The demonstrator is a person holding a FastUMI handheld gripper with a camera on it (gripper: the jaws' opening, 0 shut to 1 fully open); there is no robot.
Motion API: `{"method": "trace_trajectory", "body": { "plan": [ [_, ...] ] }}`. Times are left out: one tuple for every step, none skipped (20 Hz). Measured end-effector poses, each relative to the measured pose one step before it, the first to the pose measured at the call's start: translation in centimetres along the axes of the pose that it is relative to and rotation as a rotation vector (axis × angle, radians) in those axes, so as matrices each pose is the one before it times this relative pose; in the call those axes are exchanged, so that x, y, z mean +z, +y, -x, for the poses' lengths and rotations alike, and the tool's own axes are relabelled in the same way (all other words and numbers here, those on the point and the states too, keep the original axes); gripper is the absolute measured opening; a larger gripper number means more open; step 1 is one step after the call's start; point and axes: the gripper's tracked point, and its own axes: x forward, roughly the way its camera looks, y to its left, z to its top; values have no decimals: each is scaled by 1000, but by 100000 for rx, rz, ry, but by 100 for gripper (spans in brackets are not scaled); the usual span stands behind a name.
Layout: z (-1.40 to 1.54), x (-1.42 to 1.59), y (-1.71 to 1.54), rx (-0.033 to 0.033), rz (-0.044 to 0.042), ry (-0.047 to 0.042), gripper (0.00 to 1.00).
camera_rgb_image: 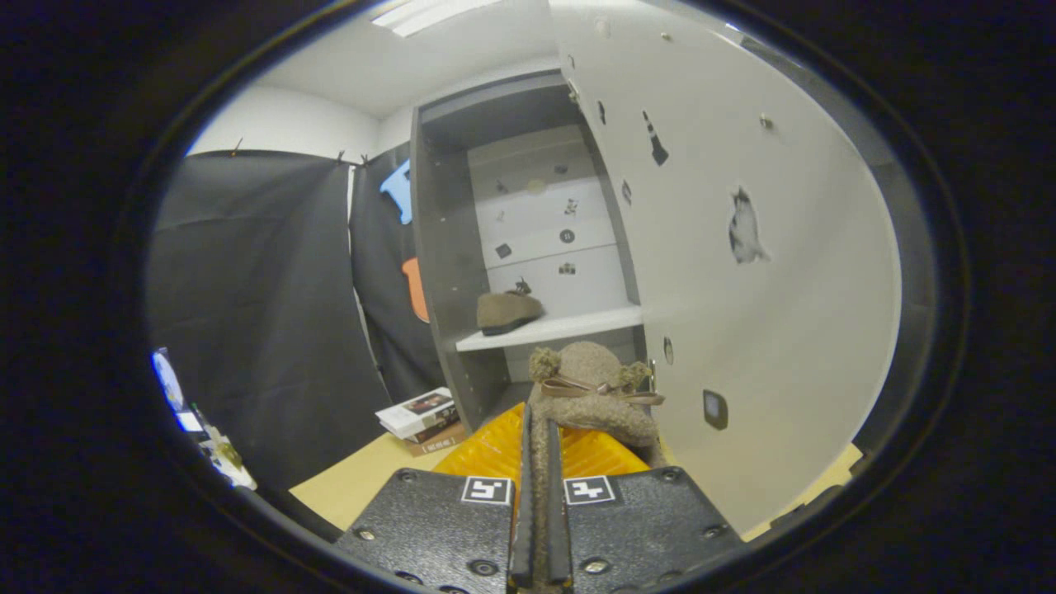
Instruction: Open the shoe cabinet door, grab the shoes and put them into the shoe cabinet, then close the shoe cabinet door.
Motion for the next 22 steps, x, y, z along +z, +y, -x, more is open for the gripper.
{"method": "trace_trajectory", "body": {
  "plan": [
    [183, 1650, -72, -282, 359, -2064, 10],
    [304, 1306, -62, -206, 493, -1564, 10],
    [41, 1469, -83, -128, 1237, -1045, 10],
    [-189, 1095, -143, -81, 1676, -408, 10],
    [-208, 1217, -74, 160, 888, -514, 10],
    [-256, 990, -191, -124, 694, -439, 10],
    [-302, 876, -263, -306, 296, 102, 10],
    [-422, 885, -384, -623, -61, -191, 10],
    [-582, 923, -474, -1179, -646, -32, 10],
    [-630, 811, -410, -1343, -899, 241, 10],
    [-791, 805, -1045, -7047, -470, -1189, 10],
    [-616, 1736, -666, -4464, 1448, -1652, 10],
    [35, 1751, 203, -781, 1126, -4354, 10],
    [48, 1591, 1633, 2967, -179, -3595, 10],
    [-137, 508, 1122, 1366, 1094, 158, 10],
    [99, 687, 254, -304, 1169, -1200, 10],
    [-206, 794, 523, 526, -599, -1083, 10],
    [-390, 545, 941, 2083, -1091, 178, 10],
    [-633, 99, 712, 1459, -633, 1371, 10],
    [-1168, 111, 253, 282, -344, 485, 10],
    [-999, 516, -166, -2496, -151, -1688, 10],
    [-880, 718, -211, -2223, 873, -2604, 10]
  ]
}}
